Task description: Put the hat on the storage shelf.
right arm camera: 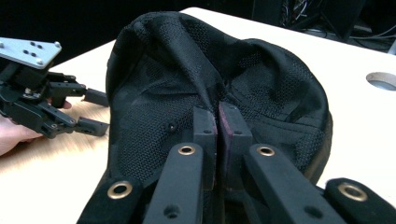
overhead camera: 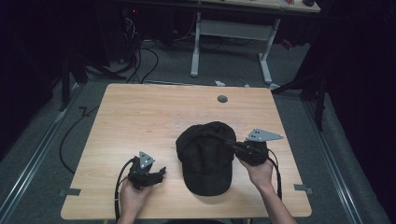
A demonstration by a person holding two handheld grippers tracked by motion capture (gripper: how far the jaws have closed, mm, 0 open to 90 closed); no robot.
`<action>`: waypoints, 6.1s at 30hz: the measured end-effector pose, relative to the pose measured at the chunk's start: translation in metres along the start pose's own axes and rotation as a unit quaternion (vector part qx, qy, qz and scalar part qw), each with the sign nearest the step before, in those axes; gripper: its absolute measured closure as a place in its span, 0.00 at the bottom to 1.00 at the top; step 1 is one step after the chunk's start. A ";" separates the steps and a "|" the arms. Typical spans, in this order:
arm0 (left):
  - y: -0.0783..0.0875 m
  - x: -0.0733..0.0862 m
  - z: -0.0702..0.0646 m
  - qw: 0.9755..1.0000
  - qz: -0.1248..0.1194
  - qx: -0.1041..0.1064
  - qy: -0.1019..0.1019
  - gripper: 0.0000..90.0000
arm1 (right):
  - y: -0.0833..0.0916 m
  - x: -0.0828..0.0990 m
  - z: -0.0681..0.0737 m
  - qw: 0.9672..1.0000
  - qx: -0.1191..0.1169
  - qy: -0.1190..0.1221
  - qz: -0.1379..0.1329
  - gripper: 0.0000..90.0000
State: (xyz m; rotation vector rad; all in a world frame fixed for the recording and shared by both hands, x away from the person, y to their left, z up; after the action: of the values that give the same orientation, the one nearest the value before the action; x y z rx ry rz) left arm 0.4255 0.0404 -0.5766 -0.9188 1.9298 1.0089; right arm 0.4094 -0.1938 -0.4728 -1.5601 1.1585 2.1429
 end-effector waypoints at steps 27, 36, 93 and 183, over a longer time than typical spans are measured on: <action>0.022 -0.011 -0.042 0.987 0.048 0.140 0.060 0.23 | 0.024 -0.027 0.018 0.998 -0.030 0.033 -0.051 0.97; 0.036 -0.021 -0.072 0.973 0.060 0.208 0.078 0.22 | 0.023 -0.027 0.022 0.997 -0.041 0.033 -0.054 0.97; 0.064 -0.024 -0.119 0.925 0.134 0.343 0.092 0.84 | 0.008 -0.035 0.024 0.992 -0.050 0.085 -0.083 0.94; 0.036 -0.155 -0.062 0.979 -0.083 0.174 0.068 0.95 | -0.015 0.119 -0.066 0.970 0.206 -0.045 0.125 0.32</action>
State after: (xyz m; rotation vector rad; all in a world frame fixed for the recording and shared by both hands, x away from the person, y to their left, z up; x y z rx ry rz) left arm 0.4475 0.0405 -0.4069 -0.9439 2.0189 0.5003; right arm 0.4164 -0.2601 -0.5927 -1.1759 1.7118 1.9182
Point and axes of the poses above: each handheld gripper's, and its own axes: y roughly backward along the jaws, x roughly out of its underside, z roughly to its left, the point moved 9 cm from there along -y, roughly forward along the jaws, and after that the axes turned 1 degree about -z, right-handed, at the moved point
